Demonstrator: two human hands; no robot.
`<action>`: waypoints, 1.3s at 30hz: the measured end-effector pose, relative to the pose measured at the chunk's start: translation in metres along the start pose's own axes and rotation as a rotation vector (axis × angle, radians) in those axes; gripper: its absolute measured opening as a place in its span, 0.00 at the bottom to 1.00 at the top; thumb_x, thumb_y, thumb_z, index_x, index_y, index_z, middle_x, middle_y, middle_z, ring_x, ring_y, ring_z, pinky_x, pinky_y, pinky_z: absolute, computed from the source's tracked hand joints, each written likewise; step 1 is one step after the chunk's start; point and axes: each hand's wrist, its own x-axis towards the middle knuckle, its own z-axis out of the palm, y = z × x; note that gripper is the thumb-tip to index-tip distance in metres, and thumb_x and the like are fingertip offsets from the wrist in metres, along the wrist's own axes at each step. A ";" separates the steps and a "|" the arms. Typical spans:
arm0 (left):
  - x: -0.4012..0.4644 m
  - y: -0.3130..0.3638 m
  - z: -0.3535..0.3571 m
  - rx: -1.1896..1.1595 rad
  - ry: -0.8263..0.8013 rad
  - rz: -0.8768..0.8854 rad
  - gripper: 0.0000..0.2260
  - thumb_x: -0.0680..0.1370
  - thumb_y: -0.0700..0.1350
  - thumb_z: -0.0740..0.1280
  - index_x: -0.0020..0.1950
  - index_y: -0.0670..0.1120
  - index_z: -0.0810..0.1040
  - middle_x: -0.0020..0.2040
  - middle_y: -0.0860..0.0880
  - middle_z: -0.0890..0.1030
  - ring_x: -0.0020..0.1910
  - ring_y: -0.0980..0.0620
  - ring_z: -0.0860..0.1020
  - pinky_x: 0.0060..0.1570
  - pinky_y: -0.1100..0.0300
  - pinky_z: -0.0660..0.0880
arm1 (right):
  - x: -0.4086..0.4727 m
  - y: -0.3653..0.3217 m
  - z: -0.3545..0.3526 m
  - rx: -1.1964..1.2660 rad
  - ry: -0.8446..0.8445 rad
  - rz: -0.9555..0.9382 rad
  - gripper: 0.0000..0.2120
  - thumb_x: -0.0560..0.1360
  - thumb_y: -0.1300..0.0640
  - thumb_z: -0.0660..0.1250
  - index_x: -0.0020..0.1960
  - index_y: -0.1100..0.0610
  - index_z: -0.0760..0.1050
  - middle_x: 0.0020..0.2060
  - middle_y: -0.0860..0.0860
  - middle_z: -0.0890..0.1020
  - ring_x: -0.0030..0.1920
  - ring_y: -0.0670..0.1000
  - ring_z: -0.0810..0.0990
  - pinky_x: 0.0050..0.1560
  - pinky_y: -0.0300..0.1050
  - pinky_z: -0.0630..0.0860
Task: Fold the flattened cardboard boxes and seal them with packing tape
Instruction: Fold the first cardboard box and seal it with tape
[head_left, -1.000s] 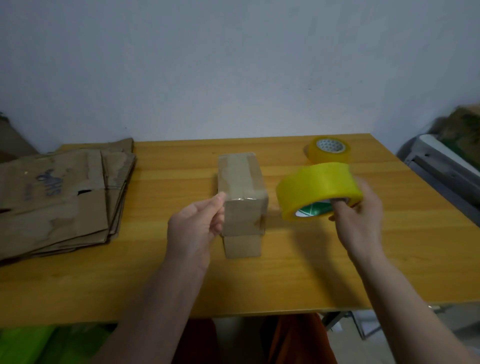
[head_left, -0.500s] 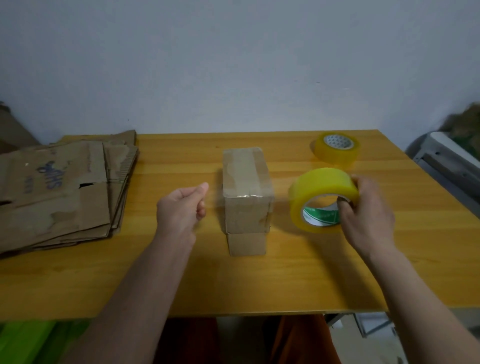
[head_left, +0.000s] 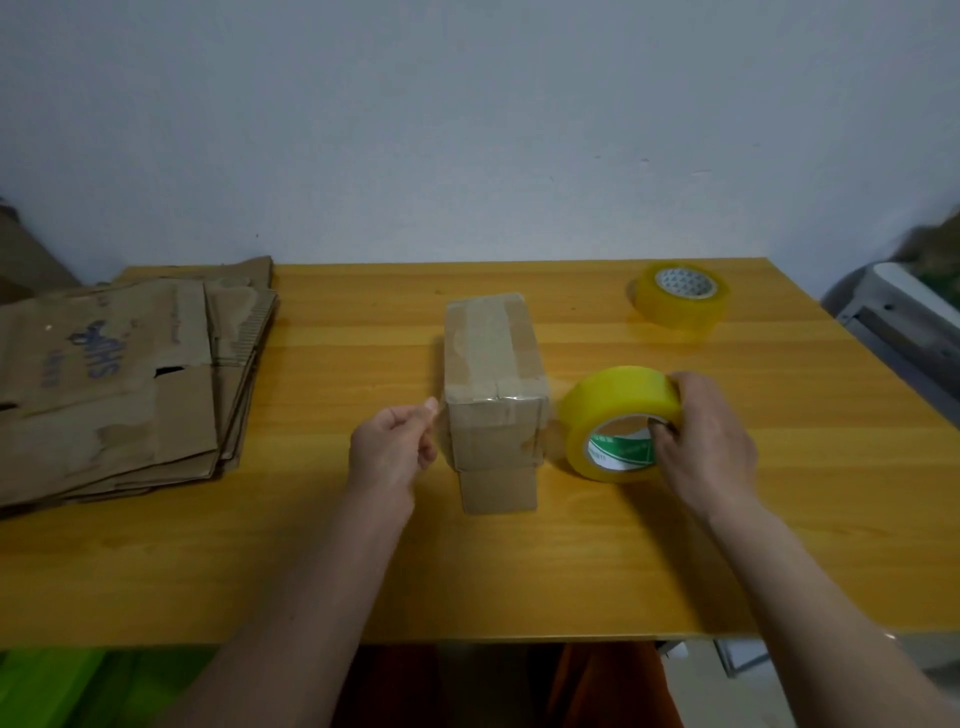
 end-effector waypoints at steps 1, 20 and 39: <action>0.000 -0.001 0.002 -0.010 0.001 0.015 0.06 0.77 0.42 0.70 0.41 0.43 0.77 0.32 0.49 0.73 0.33 0.52 0.71 0.38 0.58 0.73 | 0.002 -0.001 0.000 -0.014 -0.006 -0.003 0.19 0.75 0.58 0.66 0.64 0.57 0.68 0.58 0.56 0.74 0.57 0.60 0.72 0.43 0.48 0.65; 0.002 -0.009 0.014 0.406 0.173 0.368 0.28 0.72 0.45 0.75 0.69 0.48 0.70 0.59 0.48 0.73 0.58 0.48 0.74 0.60 0.47 0.74 | -0.002 -0.068 -0.015 -0.326 -0.295 -0.557 0.32 0.76 0.47 0.60 0.76 0.43 0.51 0.69 0.48 0.68 0.70 0.52 0.63 0.72 0.55 0.52; -0.006 0.017 0.049 0.850 -0.221 0.347 0.44 0.68 0.73 0.65 0.78 0.59 0.52 0.74 0.47 0.63 0.71 0.44 0.64 0.68 0.45 0.65 | 0.014 -0.064 -0.027 -0.060 -0.492 -0.501 0.38 0.73 0.61 0.67 0.78 0.51 0.52 0.71 0.52 0.67 0.70 0.52 0.62 0.67 0.39 0.57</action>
